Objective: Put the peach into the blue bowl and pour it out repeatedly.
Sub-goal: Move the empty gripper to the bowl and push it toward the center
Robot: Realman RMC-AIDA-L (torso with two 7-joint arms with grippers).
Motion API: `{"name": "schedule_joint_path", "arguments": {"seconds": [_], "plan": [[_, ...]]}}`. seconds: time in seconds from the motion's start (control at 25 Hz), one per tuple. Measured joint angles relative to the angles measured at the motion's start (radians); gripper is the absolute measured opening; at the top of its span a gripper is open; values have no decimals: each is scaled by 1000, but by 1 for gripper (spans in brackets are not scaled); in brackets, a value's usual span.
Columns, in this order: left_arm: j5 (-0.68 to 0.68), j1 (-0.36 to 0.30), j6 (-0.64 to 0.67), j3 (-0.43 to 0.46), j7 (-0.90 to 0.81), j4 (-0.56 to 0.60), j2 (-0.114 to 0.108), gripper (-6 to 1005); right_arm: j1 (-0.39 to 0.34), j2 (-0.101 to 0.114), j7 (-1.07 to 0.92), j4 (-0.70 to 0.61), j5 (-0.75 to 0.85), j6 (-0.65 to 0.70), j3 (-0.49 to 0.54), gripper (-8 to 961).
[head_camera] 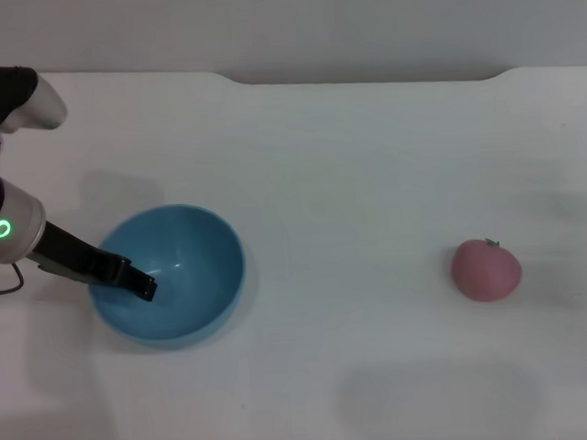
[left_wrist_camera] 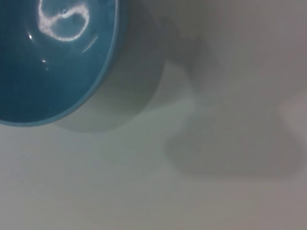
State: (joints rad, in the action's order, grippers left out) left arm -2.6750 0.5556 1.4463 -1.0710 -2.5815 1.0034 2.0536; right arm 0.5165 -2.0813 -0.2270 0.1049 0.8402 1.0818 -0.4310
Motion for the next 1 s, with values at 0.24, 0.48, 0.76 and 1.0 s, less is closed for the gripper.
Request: {"name": "schedule_joint_path", "arguments": {"seconds": [0.24, 0.48, 0.76, 1.0], "plan": [[5, -2, -10, -6, 5, -1, 2, 646, -5, 0, 0, 4, 0, 2, -1, 577], [5, 0, -14, -6, 6, -7, 2, 499, -6, 0, -4, 8, 0, 4, -2, 577], [4, 3, -18, -6, 9, -14, 2, 195, -2, 2, -331, -4, 0, -2, -6, 578], [2, 6, -45, -7, 9, -13, 2, -1, 9, 12, -646, -62, 52, -34, -84, 566]]}}
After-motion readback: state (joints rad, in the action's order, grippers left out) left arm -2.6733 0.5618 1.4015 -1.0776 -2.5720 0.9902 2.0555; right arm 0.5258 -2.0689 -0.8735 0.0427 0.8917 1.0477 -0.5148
